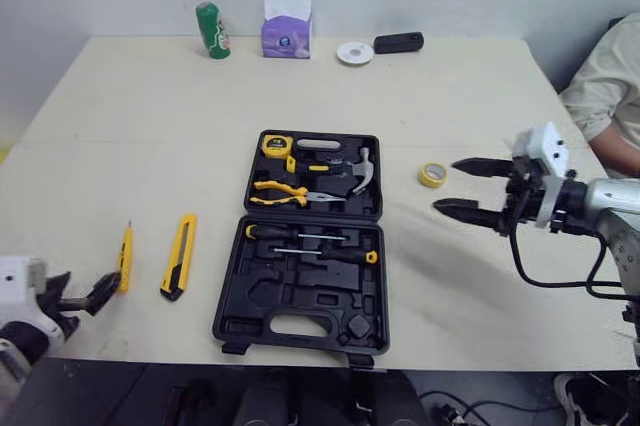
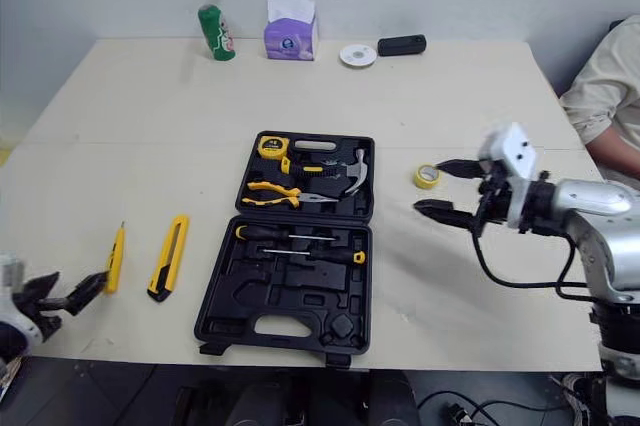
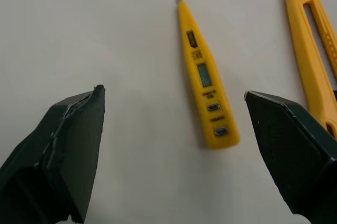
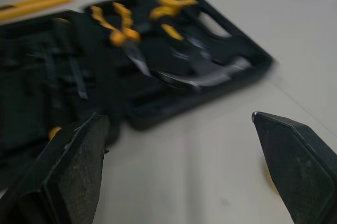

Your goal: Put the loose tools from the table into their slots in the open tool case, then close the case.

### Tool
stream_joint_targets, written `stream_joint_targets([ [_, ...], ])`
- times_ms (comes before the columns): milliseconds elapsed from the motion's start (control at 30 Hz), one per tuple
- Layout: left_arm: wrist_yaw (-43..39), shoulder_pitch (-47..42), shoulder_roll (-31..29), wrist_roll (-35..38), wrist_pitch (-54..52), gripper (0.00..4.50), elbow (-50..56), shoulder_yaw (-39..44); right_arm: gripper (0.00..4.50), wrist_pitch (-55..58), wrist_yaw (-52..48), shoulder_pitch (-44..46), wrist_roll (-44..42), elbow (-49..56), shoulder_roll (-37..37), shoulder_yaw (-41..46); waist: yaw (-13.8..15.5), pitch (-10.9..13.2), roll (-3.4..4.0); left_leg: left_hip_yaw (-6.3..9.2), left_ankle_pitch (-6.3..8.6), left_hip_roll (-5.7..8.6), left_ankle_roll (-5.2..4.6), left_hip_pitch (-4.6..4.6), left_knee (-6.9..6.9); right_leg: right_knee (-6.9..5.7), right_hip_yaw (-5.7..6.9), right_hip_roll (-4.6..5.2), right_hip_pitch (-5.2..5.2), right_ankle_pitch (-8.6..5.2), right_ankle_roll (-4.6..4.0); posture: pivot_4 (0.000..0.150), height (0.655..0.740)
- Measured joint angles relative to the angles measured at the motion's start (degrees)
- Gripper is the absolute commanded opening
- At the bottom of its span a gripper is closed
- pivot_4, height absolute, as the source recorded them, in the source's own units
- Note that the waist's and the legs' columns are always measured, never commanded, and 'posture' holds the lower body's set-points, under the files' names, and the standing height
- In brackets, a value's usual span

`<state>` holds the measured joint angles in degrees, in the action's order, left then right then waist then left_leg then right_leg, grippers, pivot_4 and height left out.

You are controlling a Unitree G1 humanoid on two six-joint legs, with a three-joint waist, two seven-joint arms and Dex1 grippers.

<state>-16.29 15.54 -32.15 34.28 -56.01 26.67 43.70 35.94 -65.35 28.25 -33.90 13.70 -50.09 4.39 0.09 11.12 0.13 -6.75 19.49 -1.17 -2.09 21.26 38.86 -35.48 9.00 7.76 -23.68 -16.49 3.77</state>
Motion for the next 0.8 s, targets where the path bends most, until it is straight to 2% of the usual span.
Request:
stream_joint_targets([
  [133,2.9,-5.13,0.88,0.79,-4.1,4.5,-0.48,-2.31,4.47,1.86,-3.97,3.09,-3.76,5.89,1.56,-5.48,0.32,-0.02,-0.14,0.04,0.03,0.03,-0.02,0.02,0.02,0.03,0.01,0.0,0.02,0.0,0.0,0.15,0.7316],
  [433,6.3,-9.25,1.26,-1.99,-5.19,4.5,-2.54,-6.95,4.47,2.15,-5.39,10.74,-6.3,6.03,9.54,-9.37,0.45,-0.08,-0.12,0.03,-0.03,0.05,0.05,-0.07,0.03,-0.05,0.01,0.01,0.05,0.0,0.01,0.15,0.7316],
  [467,6.41,-10.11,1.45,-2.06,-5.43,4.08,-2.86,-7.3,4.5,2.34,-5.39,11.99,-7.05,6.01,10.6,-9.37,0.61,-0.12,-0.04,0.03,-0.03,0.05,0.1,-0.08,0.03,-0.08,0.01,0.01,0.05,0.0,0.0,0.15,0.7316],
  [533,6.76,-10.56,1.66,-2.62,-5.53,3.74,-3.13,-8.01,4.5,2.42,-5.36,13.04,-7.42,5.55,11.57,-9.53,0.86,-0.15,0.0,0.03,-0.01,0.04,0.16,-0.1,0.03,-0.1,0.0,0.01,0.04,0.0,-0.01,0.15,0.7316],
  [767,9.28,-13.01,3.56,-5.39,-5.2,0.82,-4.82,-8.35,4.5,1.07,-5.65,14.58,-6.25,3.07,13.14,-10.78,1.62,-0.32,0.3,0.04,-0.02,0.17,-0.01,-0.07,0.03,-0.1,0.02,0.15,0.05,0.0,0.0,0.15,0.7316],
  [800,9.47,-13.32,4.09,-5.6,-5.05,0.57,-4.76,-8.36,4.5,0.66,-5.72,14.59,-6.09,2.84,13.17,-10.78,1.63,-0.33,0.3,0.05,-0.03,0.21,-0.02,-0.07,0.03,-0.1,0.03,0.19,0.07,0.01,0.02,0.15,0.7316],
])
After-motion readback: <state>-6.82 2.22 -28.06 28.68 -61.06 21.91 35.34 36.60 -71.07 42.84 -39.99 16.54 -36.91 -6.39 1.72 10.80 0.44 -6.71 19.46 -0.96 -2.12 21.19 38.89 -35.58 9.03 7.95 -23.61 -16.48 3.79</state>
